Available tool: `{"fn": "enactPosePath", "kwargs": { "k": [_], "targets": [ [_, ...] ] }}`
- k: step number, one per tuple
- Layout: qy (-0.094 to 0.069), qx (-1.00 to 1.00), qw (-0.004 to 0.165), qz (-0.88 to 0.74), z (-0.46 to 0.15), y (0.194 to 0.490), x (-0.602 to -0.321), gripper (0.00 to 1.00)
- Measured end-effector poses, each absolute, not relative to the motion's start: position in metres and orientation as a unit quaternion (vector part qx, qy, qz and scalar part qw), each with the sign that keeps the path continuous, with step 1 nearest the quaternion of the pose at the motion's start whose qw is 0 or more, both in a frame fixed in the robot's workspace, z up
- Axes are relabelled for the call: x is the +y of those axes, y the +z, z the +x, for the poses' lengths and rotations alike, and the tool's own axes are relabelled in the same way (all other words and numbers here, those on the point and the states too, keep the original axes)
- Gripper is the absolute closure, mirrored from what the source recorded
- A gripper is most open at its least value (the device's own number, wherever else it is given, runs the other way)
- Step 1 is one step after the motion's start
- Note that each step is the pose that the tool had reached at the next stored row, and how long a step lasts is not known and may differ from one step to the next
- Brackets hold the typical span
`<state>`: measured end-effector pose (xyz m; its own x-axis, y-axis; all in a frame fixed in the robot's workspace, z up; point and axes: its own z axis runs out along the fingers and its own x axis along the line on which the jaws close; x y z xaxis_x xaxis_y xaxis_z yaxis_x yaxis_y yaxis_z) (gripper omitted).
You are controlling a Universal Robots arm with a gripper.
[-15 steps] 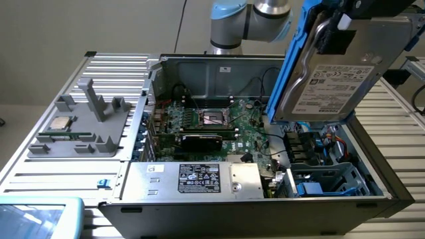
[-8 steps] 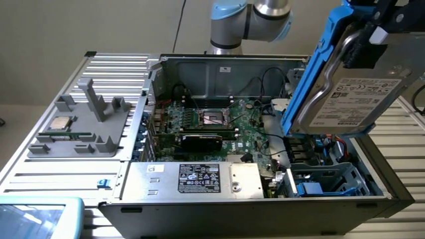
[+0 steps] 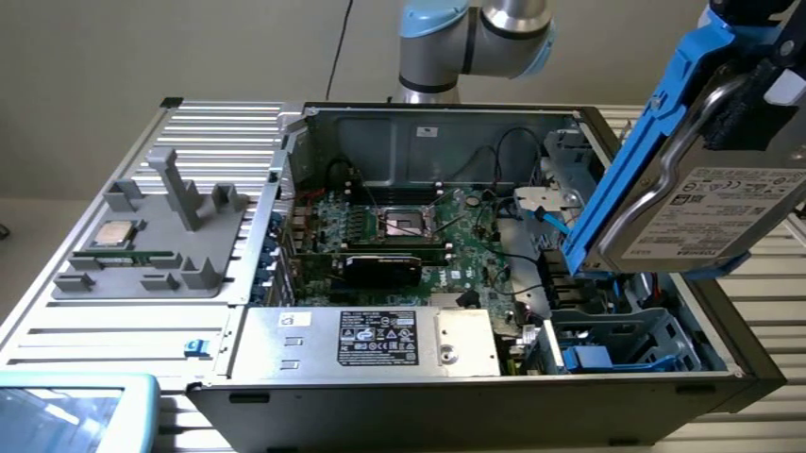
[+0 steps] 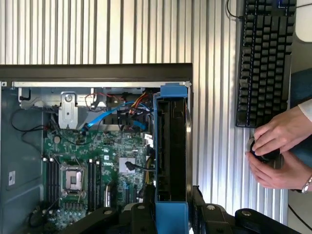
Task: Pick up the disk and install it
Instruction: 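Pick up the disk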
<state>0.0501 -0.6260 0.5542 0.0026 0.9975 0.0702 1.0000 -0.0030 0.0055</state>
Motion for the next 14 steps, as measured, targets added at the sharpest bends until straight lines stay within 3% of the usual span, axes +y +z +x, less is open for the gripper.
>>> {"fn": "enactPosePath", "kwargs": {
  "k": [14],
  "targets": [
    [-0.024,-0.702,0.020,-0.712,0.064,0.546,-0.627,0.63]
  ]
}}
